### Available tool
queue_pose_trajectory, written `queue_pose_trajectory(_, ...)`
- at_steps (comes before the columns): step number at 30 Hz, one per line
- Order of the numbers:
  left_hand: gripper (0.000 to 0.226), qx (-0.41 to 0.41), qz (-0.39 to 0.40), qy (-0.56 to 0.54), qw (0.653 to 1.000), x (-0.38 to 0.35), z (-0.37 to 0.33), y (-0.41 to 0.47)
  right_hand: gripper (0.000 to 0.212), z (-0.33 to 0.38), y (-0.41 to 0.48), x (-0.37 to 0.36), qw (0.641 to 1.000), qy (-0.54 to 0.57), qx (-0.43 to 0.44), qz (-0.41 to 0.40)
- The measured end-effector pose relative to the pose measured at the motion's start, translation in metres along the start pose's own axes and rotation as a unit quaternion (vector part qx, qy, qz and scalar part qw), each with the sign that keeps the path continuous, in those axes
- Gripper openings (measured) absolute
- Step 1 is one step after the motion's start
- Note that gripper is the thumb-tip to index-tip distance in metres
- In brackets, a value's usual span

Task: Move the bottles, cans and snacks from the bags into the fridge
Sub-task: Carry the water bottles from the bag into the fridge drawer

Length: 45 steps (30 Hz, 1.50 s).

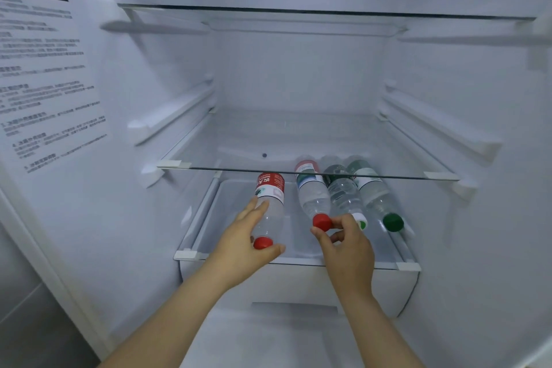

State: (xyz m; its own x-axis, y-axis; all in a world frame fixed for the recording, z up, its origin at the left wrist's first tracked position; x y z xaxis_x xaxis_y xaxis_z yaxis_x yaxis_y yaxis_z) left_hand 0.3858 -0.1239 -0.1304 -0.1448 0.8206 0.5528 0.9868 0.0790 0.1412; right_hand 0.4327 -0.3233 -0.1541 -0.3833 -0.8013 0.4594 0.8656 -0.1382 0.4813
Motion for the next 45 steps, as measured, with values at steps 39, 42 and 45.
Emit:
queue_pose_trajectory(39,0.079,-0.018,0.056,0.080,0.995,0.000,-0.008,0.031,0.027,0.015,0.010,-0.003,0.994,-0.046,-0.098,0.030)
queue_pose_trajectory(42,0.069,-0.042,0.057,0.062,0.996,0.006,-0.013,0.009,0.036,0.020,0.004,0.002,0.991,0.005,-0.127,0.039)
queue_pose_trajectory(45,0.059,-0.073,0.067,0.048,0.994,0.010,-0.020,-0.010,0.032,0.035,-0.013,0.019,0.992,0.030,-0.116,0.039)
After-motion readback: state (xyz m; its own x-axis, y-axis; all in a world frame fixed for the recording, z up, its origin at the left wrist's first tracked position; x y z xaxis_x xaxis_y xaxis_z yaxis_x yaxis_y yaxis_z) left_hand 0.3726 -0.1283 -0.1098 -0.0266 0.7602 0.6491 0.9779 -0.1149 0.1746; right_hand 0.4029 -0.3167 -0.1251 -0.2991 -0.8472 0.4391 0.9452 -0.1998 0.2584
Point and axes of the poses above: each hand's wrist, its own y-axis towards the middle knuckle, its own x-axis out of the back of the hand, z = x × y, the point moved 5 cm from there along y, towards the middle knuckle
